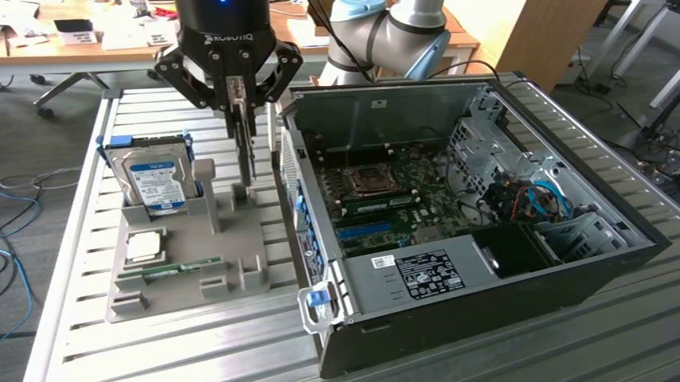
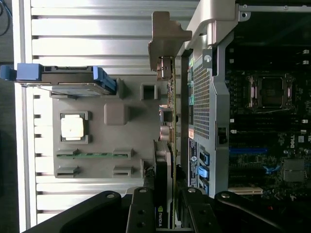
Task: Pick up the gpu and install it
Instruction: 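Pick up the gpu and move the gpu toward the slot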
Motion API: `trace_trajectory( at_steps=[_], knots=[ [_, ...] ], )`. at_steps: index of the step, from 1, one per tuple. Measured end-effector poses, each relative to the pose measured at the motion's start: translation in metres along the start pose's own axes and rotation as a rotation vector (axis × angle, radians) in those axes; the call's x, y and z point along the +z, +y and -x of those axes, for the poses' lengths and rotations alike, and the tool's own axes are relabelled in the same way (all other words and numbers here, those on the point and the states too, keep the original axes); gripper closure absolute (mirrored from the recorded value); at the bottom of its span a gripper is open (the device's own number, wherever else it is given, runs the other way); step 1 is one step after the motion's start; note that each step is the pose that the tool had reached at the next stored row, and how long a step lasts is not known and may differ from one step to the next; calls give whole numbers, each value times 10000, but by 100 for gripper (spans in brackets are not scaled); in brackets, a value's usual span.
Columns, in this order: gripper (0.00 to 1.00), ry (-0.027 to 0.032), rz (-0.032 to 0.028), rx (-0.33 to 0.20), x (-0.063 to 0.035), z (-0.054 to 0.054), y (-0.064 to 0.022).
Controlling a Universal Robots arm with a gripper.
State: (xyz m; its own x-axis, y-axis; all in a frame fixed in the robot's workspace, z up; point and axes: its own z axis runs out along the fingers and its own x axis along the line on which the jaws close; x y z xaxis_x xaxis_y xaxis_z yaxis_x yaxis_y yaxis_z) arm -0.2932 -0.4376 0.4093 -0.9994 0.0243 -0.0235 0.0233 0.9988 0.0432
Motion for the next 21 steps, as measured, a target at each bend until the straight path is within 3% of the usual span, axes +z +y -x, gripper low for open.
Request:
trace_trajectory(
  at_steps=[21],
  knots=[
    [73, 0, 0, 1, 4, 172, 5]
  ],
)
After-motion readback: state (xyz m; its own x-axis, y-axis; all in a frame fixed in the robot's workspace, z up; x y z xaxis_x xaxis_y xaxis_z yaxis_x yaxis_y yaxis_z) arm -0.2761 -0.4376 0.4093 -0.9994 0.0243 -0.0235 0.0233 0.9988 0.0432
